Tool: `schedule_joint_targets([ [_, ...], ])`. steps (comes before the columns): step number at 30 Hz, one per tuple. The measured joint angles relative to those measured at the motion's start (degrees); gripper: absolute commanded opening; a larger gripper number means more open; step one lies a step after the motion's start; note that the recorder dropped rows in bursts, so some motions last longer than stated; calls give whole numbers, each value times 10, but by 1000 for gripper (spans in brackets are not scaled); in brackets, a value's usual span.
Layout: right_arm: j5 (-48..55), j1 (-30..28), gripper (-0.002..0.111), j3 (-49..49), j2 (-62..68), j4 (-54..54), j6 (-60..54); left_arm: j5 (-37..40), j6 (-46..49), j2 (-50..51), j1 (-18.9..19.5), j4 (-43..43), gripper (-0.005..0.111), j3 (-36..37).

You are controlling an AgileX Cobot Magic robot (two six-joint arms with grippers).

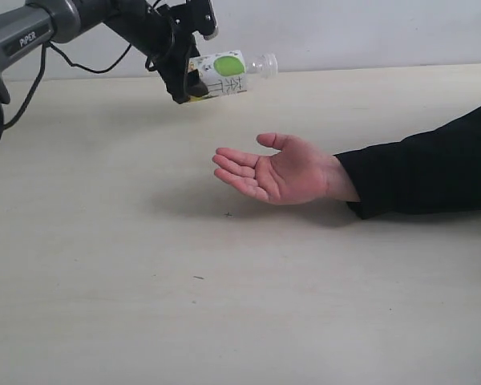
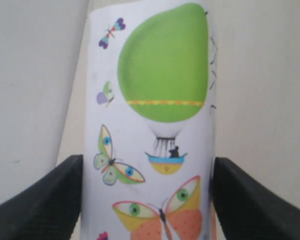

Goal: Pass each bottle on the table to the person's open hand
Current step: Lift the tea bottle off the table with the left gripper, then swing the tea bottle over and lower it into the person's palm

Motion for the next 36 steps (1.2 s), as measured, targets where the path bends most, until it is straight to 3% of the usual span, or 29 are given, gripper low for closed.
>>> schedule_joint_targets([
  [6,0,0,0,0,0,0,0,41,-52,-18,-3,3,0,0],
  [13,0,0,0,0,0,0,0,132,-140,-38,-32,98,0,0],
  [19,0,0,0,0,0,0,0,166,-314,-73,-68,200,0,0],
  [28,0,0,0,0,0,0,0,200,-484,-121,-134,248,0,0],
  [36,0,0,0,0,0,0,0,202,-709,-155,-201,288,0,17],
])
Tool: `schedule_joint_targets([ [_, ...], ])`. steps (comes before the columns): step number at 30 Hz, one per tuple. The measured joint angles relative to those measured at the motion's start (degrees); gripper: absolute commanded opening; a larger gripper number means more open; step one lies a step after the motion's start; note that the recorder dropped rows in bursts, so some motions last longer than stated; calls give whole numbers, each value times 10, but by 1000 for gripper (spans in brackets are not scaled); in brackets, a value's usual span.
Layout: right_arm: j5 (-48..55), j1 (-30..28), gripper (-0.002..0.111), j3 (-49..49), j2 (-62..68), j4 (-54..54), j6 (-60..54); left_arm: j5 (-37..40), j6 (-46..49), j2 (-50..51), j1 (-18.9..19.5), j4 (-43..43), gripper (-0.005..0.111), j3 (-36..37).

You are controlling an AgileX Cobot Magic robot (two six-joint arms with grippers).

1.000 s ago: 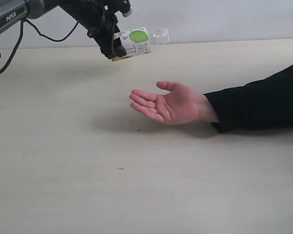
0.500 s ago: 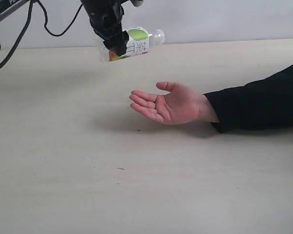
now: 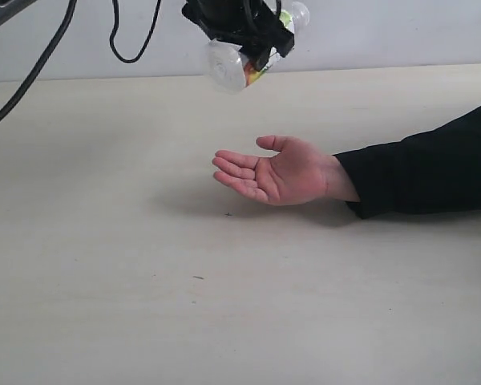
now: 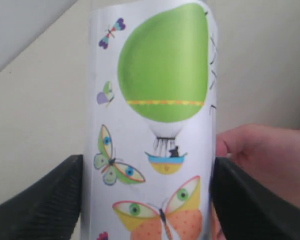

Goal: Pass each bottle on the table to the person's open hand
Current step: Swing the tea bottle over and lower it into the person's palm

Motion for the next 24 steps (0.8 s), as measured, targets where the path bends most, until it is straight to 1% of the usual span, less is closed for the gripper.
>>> schedule_joint_targets([
  [2,0,0,0,0,0,0,0,1,-51,-11,-19,22,0,16],
  [10,0,0,0,0,0,0,0,1,-222,-51,-109,93,0,134],
  [12,0,0,0,0,0,0,0,1,-265,-59,-132,102,0,155],
  [16,0,0,0,0,0,0,0,0,-336,-66,-168,110,0,174],
  [20,0,0,0,0,0,0,0,0,-449,-66,-196,113,0,188],
  [22,0,0,0,0,0,0,0,0,-566,-66,-212,123,0,199],
  [24,0,0,0,0,0,0,0,-1,-623,-66,-216,136,0,210],
])
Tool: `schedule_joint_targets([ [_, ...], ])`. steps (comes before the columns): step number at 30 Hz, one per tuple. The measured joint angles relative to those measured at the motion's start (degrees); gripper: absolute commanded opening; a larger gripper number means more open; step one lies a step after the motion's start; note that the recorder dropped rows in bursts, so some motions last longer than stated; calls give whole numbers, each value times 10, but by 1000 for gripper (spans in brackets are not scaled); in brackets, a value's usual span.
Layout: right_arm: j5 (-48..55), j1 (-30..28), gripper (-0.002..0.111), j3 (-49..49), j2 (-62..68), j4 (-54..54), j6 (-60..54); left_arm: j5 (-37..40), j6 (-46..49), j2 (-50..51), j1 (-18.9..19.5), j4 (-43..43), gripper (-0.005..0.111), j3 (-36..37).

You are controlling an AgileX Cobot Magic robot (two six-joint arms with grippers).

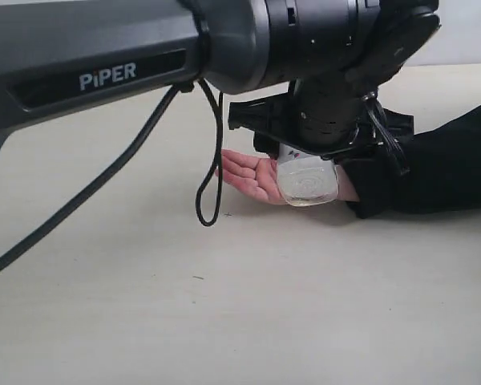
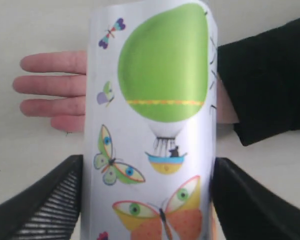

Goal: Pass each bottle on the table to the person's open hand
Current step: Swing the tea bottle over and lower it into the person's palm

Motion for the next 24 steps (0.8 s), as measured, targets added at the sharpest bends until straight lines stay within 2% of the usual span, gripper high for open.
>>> schedule_joint_targets([
  [6,0,0,0,0,0,0,0,0,-34,4,11,43,0,38],
  [9,0,0,0,0,0,0,0,0,-37,37,11,75,0,50],
  [15,0,0,0,0,0,0,0,-19,-78,61,11,80,0,50],
  [24,0,0,0,0,0,0,0,-43,-76,62,17,84,0,50],
])
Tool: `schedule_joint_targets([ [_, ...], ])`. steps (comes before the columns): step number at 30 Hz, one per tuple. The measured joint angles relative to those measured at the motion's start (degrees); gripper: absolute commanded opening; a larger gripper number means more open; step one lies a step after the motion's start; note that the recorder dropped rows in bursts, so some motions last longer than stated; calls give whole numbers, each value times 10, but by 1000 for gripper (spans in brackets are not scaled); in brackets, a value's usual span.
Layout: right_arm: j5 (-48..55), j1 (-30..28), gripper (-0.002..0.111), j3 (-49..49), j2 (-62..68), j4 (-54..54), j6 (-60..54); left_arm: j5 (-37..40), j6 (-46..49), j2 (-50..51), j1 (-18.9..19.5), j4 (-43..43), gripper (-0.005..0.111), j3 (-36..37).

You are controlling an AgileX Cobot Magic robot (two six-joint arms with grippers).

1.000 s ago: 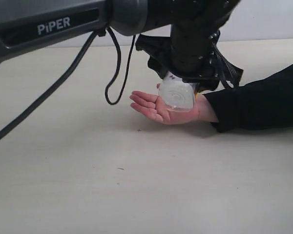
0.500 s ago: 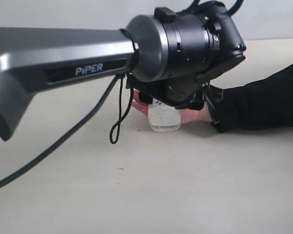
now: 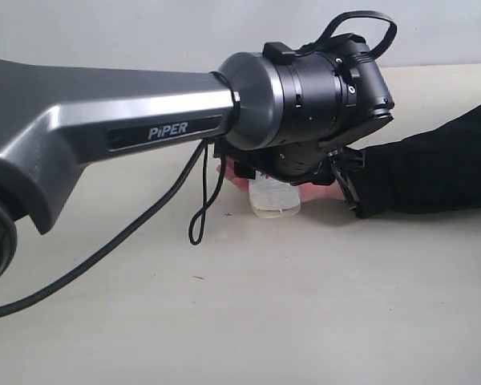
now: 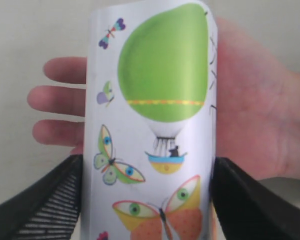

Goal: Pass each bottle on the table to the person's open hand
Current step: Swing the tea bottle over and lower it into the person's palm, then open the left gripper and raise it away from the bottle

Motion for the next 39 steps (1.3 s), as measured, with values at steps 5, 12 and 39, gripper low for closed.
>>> schedule_joint_targets([
  [5,0,0,0,0,0,0,0,-4,2,0,0,1,0,0],
  [12,0,0,0,0,0,0,0,-6,19,0,1,4,39,0],
  [39,0,0,0,0,0,0,0,39,237,-102,-29,6,1,1],
])
